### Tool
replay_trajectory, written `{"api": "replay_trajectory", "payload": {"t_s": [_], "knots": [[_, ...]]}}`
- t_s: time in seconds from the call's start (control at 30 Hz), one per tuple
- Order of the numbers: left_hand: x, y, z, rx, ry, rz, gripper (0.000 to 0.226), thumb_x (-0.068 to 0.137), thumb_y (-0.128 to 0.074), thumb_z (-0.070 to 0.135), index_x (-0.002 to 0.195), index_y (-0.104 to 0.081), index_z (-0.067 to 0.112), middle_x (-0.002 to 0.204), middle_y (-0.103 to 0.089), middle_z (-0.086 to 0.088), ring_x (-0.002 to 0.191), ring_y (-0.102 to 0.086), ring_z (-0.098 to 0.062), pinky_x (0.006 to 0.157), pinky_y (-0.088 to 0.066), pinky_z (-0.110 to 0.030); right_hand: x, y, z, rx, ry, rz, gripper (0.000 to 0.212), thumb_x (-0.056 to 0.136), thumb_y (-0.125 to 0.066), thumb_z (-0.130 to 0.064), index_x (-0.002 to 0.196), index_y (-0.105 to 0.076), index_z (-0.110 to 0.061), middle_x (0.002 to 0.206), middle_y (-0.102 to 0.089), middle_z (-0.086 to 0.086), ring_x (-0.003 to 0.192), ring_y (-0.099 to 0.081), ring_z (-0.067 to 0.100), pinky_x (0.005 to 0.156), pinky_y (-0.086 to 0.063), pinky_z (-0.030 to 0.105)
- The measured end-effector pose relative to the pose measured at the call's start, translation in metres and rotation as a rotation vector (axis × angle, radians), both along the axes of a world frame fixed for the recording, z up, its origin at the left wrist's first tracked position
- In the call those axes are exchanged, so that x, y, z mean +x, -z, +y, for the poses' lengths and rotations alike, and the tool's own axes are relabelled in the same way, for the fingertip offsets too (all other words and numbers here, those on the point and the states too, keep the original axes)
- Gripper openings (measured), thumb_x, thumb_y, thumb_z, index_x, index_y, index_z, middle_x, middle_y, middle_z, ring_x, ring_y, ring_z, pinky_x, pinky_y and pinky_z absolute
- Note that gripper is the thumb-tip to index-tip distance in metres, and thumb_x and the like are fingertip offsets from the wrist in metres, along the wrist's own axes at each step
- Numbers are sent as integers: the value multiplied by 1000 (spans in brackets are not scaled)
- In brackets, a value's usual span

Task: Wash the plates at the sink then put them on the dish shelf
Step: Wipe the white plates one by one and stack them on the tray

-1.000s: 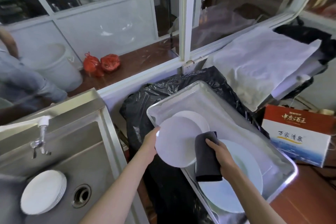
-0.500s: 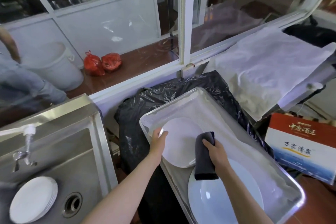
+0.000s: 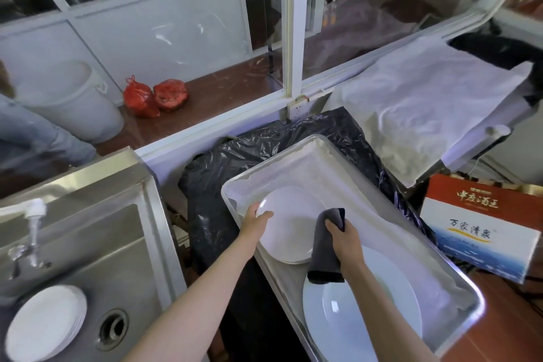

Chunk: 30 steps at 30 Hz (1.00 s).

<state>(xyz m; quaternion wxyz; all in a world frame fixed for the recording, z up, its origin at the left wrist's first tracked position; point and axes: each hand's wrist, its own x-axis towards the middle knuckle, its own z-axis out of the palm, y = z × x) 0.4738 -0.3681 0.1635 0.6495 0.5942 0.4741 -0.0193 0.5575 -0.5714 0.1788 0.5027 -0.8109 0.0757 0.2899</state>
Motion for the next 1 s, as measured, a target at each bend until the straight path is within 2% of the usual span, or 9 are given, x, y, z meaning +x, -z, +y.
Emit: {"api": "replay_trajectory", "payload": {"t_s": [0.13, 0.27, 0.47, 0.53, 0.63, 0.7, 0.8, 0.9, 1.0], "knots": [[-26, -18, -4, 89, 64, -28, 62, 101, -55, 27, 159, -33, 25, 156, -42, 8, 142, -44, -20, 115, -39, -40, -16, -16, 4, 80, 102, 4, 18, 102, -55, -22, 96, -63, -7, 93, -68, 13, 98, -66, 33, 78, -50, 41], [-67, -39, -4, 171, 77, -124, 44, 104, -56, 25, 147, -54, 20, 143, -57, 8, 129, -53, -9, 104, -39, -26, -46, -49, 24, 271, 113, 90, 14, 102, -61, -20, 101, -69, -8, 99, -73, 12, 97, -69, 27, 79, -56, 40], [-143, -60, 25, -290, 8, -147, 50, 95, -60, 66, 103, -79, 21, 95, -75, 0, 89, -69, -18, 76, -50, -29, -124, -67, 107, 390, -100, 102, 18, 96, -69, -14, 92, -67, 3, 90, -74, 15, 98, -72, 27, 81, -59, 37], [-177, -62, 42, -144, -22, -154, 43, 95, -63, 61, 94, -78, 21, 89, -76, 2, 84, -72, -17, 72, -54, -31, -155, -67, 133, 293, -194, 60, 21, 90, -78, -22, 95, -72, -3, 89, -77, 13, 93, -75, 28, 85, -61, 46], [-230, -61, 69, 116, -67, -170, 41, 91, -66, 61, 97, -71, 21, 91, -77, 0, 96, -73, -25, 81, -57, -42, -201, -65, 169, 186, -312, -83, 25, 87, -82, -24, 83, -70, -2, 76, -73, 13, 77, -72, 24, 67, -56, 39], [-267, -58, 86, 184, -112, -178, 29, 100, -60, 50, 98, -65, 21, 94, -73, 3, 94, -71, -20, 75, -56, -23, -238, -63, 194, 180, -384, -150, 18, 88, -80, -23, 76, -71, -13, 71, -74, 4, 75, -72, 17, 63, -53, 33], [-327, -51, 111, 372, -165, -71, 31, 109, -45, 43, 94, -57, 19, 90, -69, 3, 85, -65, -7, 64, -45, -17, -295, -55, 233, 140, -505, -138, 9, 92, -74, -31, 95, -71, -23, 85, -76, -4, 85, -73, 10, 73, -61, 35], [-385, -36, 141, 405, -254, -19, 39, 108, -43, 48, 95, -56, 14, 87, -69, 1, 83, -66, -10, 73, -49, -32, -350, -41, 270, 191, -643, -2, 25, 95, -73, -29, 119, -66, -26, 106, -75, -8, 101, -72, 9, 87, -63, 38], [-439, -22, 169, 394, -301, 22, 37, 109, -42, 47, 96, -57, 16, 88, -70, 4, 84, -65, -8, 71, -48, -28, -400, -21, 301, 195, -764, 90, 40, 94, -75, -20, 131, -62, -23, 116, -75, -6, 108, -71, 11, 93, -62, 39]]}}
